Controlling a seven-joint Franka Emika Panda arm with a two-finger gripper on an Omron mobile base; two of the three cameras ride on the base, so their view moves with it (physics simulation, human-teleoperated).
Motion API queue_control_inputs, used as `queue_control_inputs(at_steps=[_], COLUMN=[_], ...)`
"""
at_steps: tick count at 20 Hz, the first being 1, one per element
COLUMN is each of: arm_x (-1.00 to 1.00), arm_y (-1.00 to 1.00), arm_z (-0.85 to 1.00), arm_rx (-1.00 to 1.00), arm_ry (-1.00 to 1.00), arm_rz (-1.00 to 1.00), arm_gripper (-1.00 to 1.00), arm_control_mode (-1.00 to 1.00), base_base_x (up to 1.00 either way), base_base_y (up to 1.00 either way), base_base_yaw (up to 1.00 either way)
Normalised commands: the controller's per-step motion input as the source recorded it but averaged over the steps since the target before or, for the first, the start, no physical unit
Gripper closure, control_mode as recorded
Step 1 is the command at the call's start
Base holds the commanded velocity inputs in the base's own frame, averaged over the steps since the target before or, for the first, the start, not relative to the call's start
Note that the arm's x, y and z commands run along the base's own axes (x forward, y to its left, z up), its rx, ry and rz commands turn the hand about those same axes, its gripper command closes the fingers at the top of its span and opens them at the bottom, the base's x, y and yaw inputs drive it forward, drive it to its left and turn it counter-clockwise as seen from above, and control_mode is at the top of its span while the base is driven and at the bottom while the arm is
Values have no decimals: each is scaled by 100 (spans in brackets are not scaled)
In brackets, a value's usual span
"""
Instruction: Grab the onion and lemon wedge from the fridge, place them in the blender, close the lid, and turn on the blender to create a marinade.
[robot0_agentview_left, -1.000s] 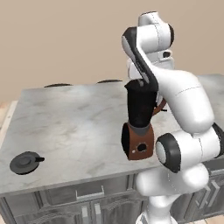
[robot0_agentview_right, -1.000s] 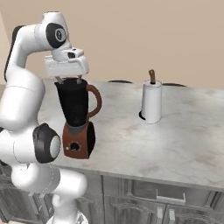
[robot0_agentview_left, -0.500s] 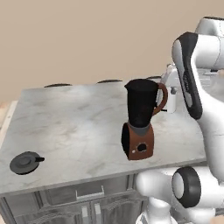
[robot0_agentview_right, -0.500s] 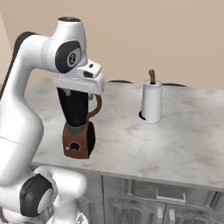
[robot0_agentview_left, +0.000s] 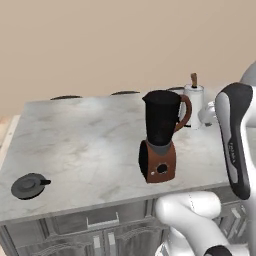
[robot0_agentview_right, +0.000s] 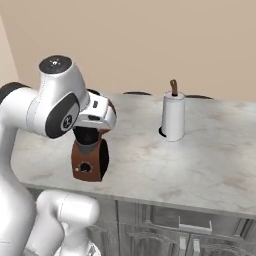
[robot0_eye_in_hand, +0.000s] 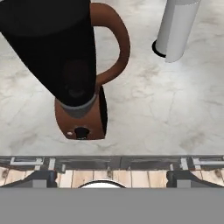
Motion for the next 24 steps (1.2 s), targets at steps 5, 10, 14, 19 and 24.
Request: queue_control_inputs(at_steps=[5, 10, 14, 19, 24], arm_x=[-15, 0, 0, 0, 0], arm_y=[0, 0, 0, 0, 0], arm_z=[-2, 0, 0, 0, 0], arm_rx=[-4, 0, 0, 0, 0], arm_ry=[0, 0, 0, 0, 0], arm_rz=[2, 0, 0, 0, 0], arm_gripper=[-100, -100, -100, -100, -100], arm_control_mode=[100, 100, 100, 100, 100], base_base_x=[-51, -77, -4, 0, 14], base_base_y=[-2, -46, -70, -66, -67], base_base_yaw=[-1, -33, -68, -77, -70])
